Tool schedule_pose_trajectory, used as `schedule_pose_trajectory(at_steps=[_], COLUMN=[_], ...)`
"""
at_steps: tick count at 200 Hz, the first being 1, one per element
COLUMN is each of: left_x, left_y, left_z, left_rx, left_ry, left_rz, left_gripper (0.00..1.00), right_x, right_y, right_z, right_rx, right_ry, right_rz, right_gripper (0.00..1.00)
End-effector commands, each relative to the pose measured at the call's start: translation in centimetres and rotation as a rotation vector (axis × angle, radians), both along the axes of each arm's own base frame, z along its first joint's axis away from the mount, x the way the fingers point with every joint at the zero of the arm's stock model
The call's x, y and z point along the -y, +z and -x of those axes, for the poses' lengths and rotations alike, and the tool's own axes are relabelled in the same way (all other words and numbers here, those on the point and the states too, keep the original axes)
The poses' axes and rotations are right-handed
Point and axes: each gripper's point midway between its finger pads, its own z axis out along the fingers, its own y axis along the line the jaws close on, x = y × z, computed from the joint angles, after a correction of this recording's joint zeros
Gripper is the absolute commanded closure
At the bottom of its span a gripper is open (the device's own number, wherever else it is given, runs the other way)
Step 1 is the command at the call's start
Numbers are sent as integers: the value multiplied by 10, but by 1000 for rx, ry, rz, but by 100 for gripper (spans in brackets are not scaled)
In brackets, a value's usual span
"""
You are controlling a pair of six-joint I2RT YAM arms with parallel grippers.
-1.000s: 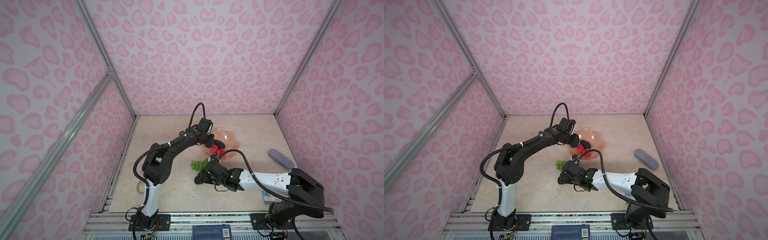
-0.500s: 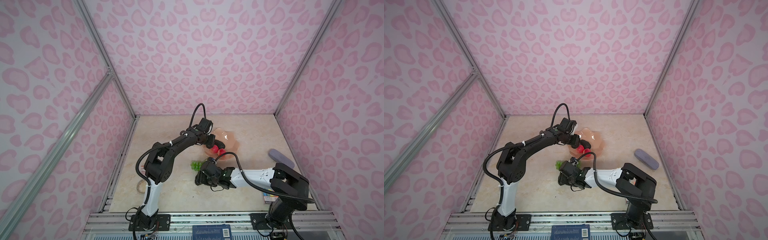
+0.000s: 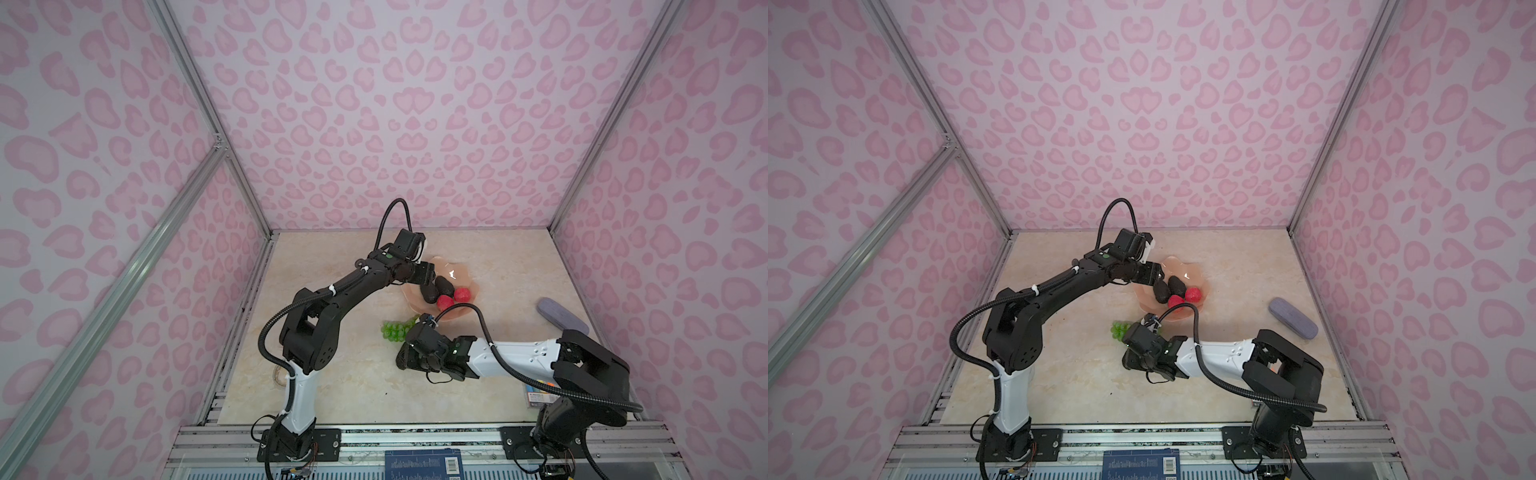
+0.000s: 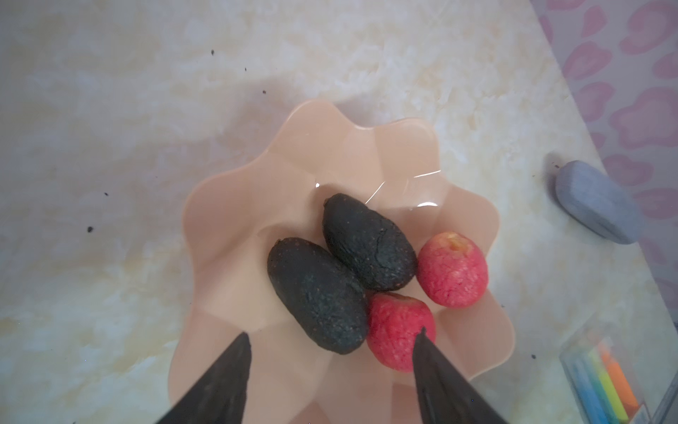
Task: Place and organize the fake fruits in the fruit bowl
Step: 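Lower the avocado into the bowl with left gripper while right grasps last avocado, then place the last avocado in the bowl with the right gripper while the left arm retracts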
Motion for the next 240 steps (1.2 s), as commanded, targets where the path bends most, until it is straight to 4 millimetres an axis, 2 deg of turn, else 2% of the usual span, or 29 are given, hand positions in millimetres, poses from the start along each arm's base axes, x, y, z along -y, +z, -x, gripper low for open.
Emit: schedule_pose_trajectory(at_steps=[1, 29, 61, 82, 103, 123, 125, 138, 157, 169, 187, 214, 240], left_x=[-3, -13, -36, -61, -89, -116, -118, -137, -161, -174, -188, -204, -218], left_y=[45, 112, 183, 208, 217, 221, 211, 204, 190, 180, 159, 123, 99], left_z=[-2, 2, 16, 30, 44, 62, 63, 75, 95, 107, 126, 151, 168], left_rx=[102, 242, 415, 503, 556, 590, 578, 583, 581, 573, 546, 496, 459], left_ry=[4, 25, 66, 116, 173, 228, 233, 274, 326, 345, 349, 355, 382], left_rz=[44, 112, 169, 172, 155, 141, 125, 109, 96, 89, 76, 58, 53], left_gripper=[29, 29, 28, 27, 25, 24, 24, 24, 22, 21, 20, 16, 12], right_x=[19, 47, 96, 124, 151, 168, 169, 176, 175, 171, 161, 140, 118], right_y=[11, 45, 89, 112, 125, 136, 137, 141, 141, 143, 135, 117, 95], right_z=[-2, -6, -23, -42, -63, -82, -84, -98, -120, -133, -152, -178, -197], right_rx=[74, 171, 283, 361, 385, 417, 421, 426, 413, 416, 392, 325, 275], right_ry=[-9, -30, -123, -181, -225, -252, -250, -261, -235, -208, -172, -102, -66], right_rz=[65, 112, 182, 174, 187, 203, 205, 211, 200, 204, 218, 171, 127], right_gripper=[77, 78, 78, 79, 79, 79, 79, 79, 79, 79, 79, 79, 79])
